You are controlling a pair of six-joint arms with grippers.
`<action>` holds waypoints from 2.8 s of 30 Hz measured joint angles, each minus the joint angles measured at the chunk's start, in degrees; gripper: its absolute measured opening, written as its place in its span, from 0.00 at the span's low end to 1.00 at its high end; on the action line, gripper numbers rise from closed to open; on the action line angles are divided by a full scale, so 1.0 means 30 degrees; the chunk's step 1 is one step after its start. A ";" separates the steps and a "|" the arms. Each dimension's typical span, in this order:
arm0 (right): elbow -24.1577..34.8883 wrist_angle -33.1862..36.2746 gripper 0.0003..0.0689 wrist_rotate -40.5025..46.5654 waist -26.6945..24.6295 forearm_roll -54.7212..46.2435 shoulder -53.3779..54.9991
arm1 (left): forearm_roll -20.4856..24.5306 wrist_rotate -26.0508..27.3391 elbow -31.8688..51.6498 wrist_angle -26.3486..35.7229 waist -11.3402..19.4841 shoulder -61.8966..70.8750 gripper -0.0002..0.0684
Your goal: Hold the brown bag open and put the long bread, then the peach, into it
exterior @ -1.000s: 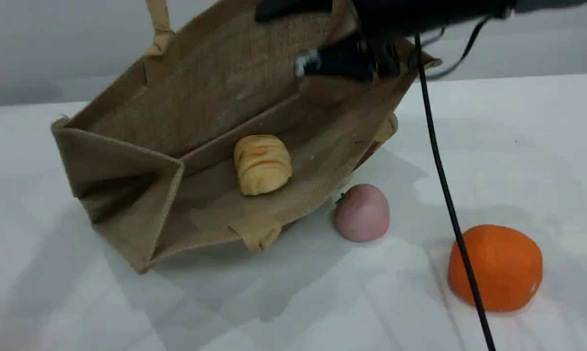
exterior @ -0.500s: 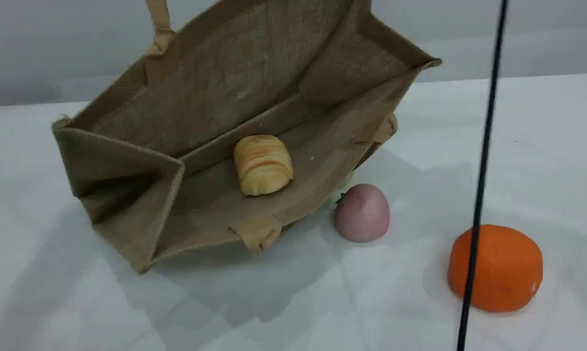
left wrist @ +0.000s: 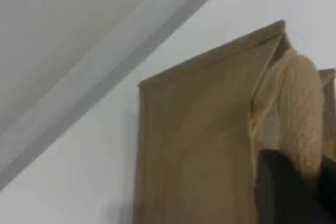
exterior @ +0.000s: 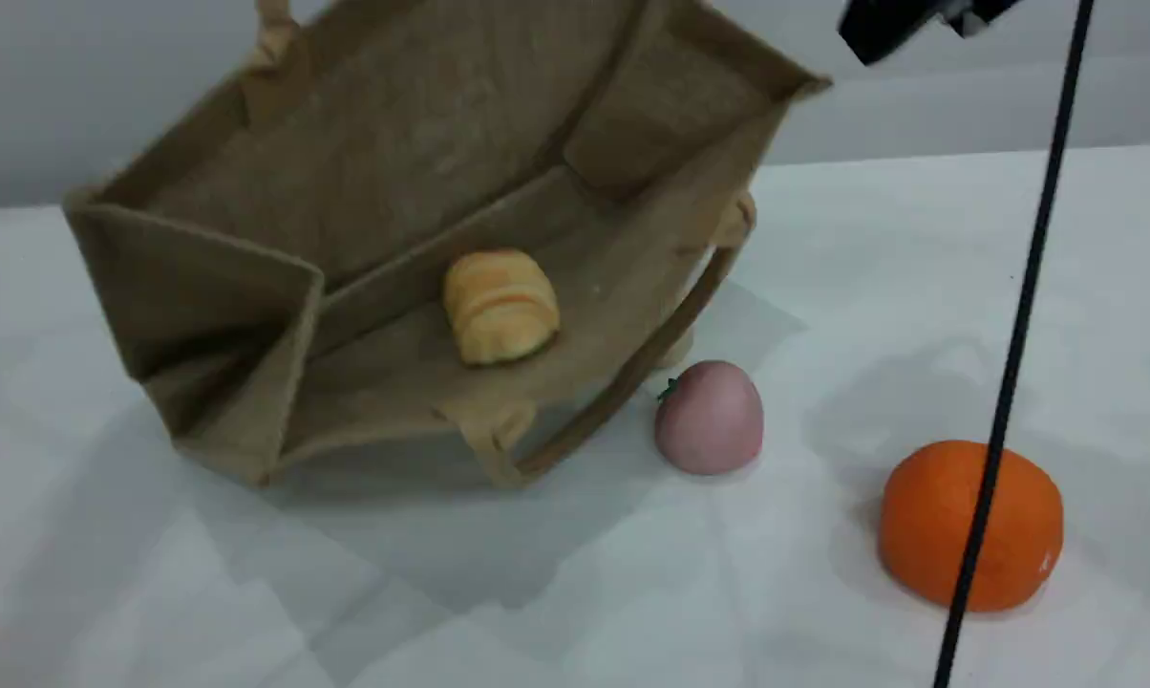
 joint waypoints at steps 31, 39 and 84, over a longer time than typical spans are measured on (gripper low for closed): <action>0.0036 -0.3672 0.82 0.0078 0.3714 -0.0247 0.7153 | 0.1903 -0.1251 -0.0512 -0.0038 0.0017 -0.0017 0.15; 0.0018 -0.5142 0.82 0.0078 0.4436 0.0182 0.8570 | 0.1862 -0.1468 -0.0512 -0.0056 0.0017 -0.0017 0.15; 0.3324 -0.7859 0.02 0.6675 0.4579 -0.6101 0.5414 | 0.1065 -0.1520 -0.0512 -0.0042 -0.0002 0.0005 0.15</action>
